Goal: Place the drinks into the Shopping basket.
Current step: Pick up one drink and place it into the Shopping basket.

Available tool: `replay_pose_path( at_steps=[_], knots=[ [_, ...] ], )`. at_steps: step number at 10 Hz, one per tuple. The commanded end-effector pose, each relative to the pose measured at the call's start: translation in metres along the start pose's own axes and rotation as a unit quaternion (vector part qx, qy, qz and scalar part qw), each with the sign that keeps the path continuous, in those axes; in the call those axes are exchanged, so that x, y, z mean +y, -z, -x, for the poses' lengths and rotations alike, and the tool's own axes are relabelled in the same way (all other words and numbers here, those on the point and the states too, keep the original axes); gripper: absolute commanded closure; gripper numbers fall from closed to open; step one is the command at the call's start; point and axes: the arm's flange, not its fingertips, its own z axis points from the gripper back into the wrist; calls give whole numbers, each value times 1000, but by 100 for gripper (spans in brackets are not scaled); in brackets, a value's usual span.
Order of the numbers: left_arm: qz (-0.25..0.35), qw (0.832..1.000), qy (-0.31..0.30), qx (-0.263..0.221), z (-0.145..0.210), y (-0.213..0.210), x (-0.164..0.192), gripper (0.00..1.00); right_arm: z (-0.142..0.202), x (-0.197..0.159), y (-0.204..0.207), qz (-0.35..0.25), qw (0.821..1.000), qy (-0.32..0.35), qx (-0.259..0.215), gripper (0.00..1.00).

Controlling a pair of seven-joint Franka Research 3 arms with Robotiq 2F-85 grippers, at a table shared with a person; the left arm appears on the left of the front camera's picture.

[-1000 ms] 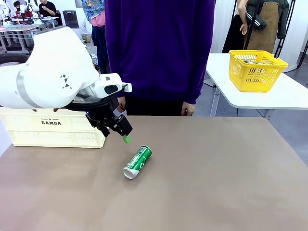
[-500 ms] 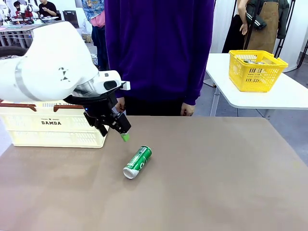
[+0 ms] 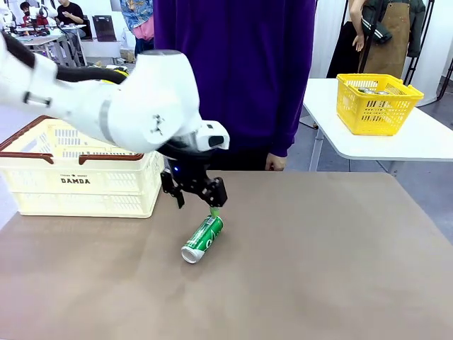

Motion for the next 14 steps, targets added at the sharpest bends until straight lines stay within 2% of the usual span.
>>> replay_pose_path(
  at_steps=[1, 3, 5, 8, 9, 12, 14],
  knots=[
    [-39, 999, -12, -20, -1, 15, -7, 0, -1, 2, 0, -13, 1000, -3, -5, 0],
    [-56, 998, 18, -38, 3, 36, -16, 0, -1, 2, 0, -13, 1000, -3, -5, 0],
    [-44, 998, 29, -45, 1, 56, -15, 0, -1, 2, 0, -13, 1000, -3, -5, 0],
    [-13, 999, 26, -31, -10, 81, 9, 0, -1, 2, 0, -13, 1000, -3, -5, 0],
    [4, 1000, 27, -13, -15, 84, 13, 0, -1, 2, 0, -13, 1000, -3, -5, 0],
    [18, 999, 34, 3, -27, 94, 17, 0, -1, 2, 0, -13, 1000, -3, -5, 0],
    [30, 999, 14, 15, -31, 98, 21, 0, -1, 2, 0, -13, 1000, -3, -5, 0]
  ],
)
